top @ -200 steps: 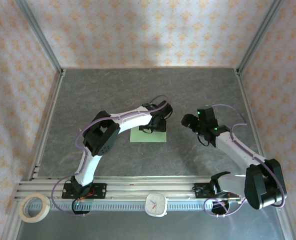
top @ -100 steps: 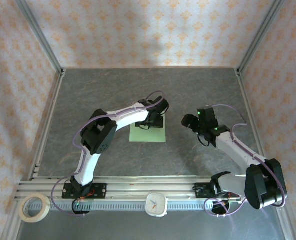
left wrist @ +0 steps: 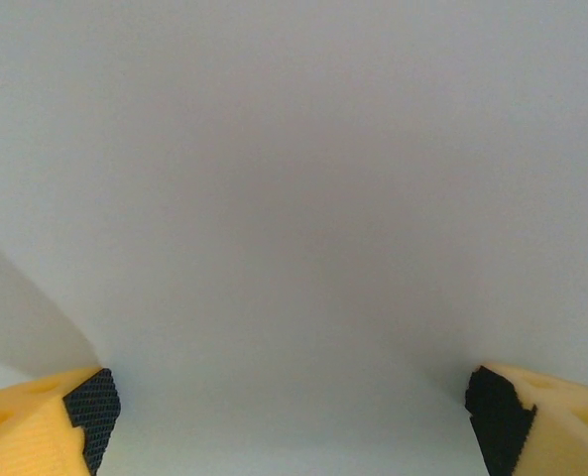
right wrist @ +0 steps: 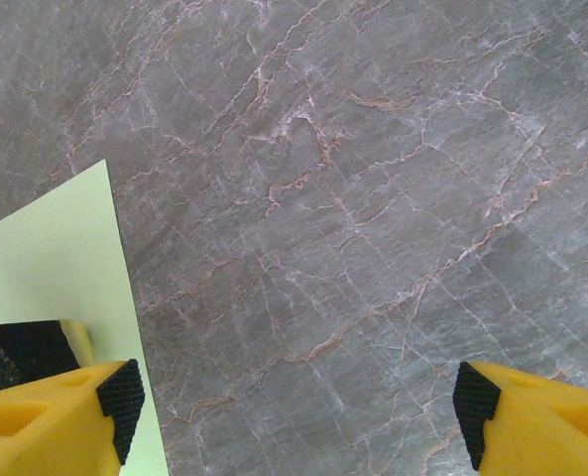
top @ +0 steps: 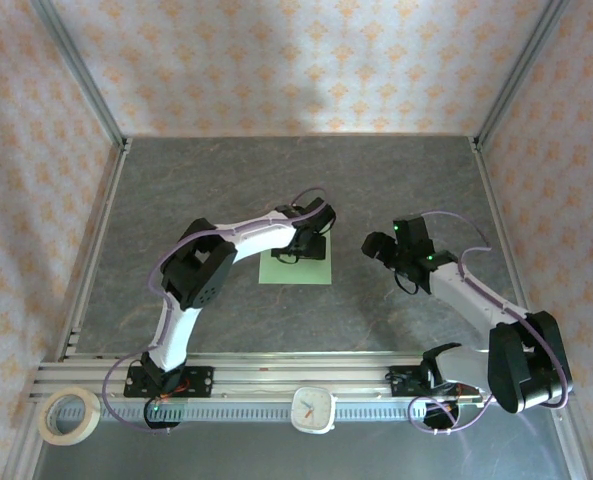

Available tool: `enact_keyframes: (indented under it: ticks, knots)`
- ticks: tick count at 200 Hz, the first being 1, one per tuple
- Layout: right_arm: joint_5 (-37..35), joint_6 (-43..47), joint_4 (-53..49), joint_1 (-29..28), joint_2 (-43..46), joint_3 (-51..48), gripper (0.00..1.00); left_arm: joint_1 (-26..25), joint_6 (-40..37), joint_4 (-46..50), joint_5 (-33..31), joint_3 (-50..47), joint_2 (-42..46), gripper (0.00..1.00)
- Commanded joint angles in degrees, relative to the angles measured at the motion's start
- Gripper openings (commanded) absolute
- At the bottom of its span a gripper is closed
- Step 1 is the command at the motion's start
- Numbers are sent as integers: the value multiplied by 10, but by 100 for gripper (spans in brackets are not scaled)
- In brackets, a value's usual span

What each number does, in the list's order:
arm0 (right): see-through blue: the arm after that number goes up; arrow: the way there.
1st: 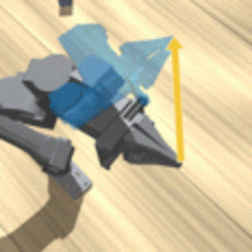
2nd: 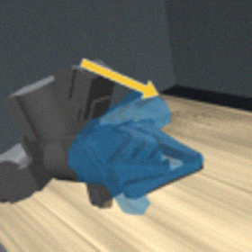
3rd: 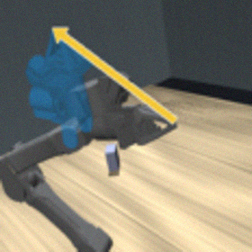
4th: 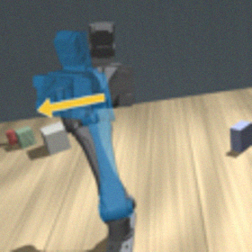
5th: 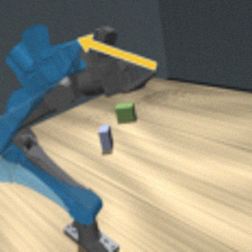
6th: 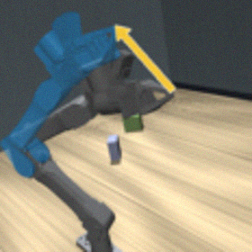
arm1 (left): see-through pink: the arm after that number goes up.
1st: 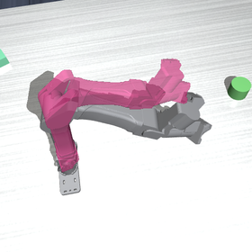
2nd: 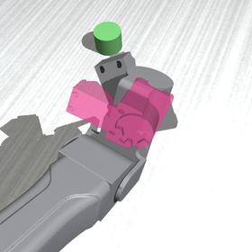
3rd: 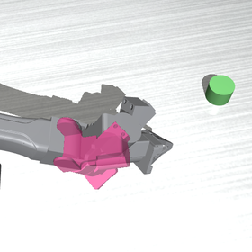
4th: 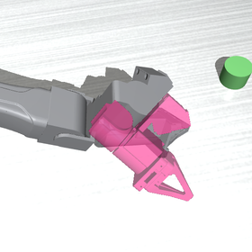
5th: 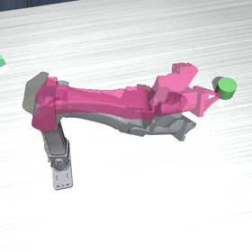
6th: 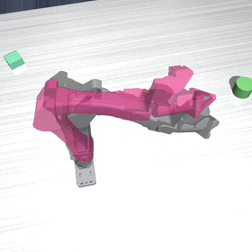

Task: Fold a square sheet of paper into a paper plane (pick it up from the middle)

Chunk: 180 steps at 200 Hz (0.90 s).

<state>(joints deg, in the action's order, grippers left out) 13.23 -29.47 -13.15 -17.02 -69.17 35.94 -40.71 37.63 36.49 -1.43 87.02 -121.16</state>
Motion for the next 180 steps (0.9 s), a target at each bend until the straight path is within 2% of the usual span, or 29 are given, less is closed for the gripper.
enact_keyframes:
  ticks: [1, 127, 149, 180]
  knots:
    - [-1, 7, 3, 3, -2, -1, 84, 5, -4, 9, 26, -47, -30, 89]
    - [0, 2, -2, 3, 3, 5, 84, 5, -12, -3, 35, -53, -16, 82]
    - [0, 1, -2, 3, 4, 8, 84, 5, -11, -8, 32, -52, -4, 74]
    - [-2, -2, -3, 4, 4, 8, 84, 5, -13, -21, 29, -48, 17, 58]
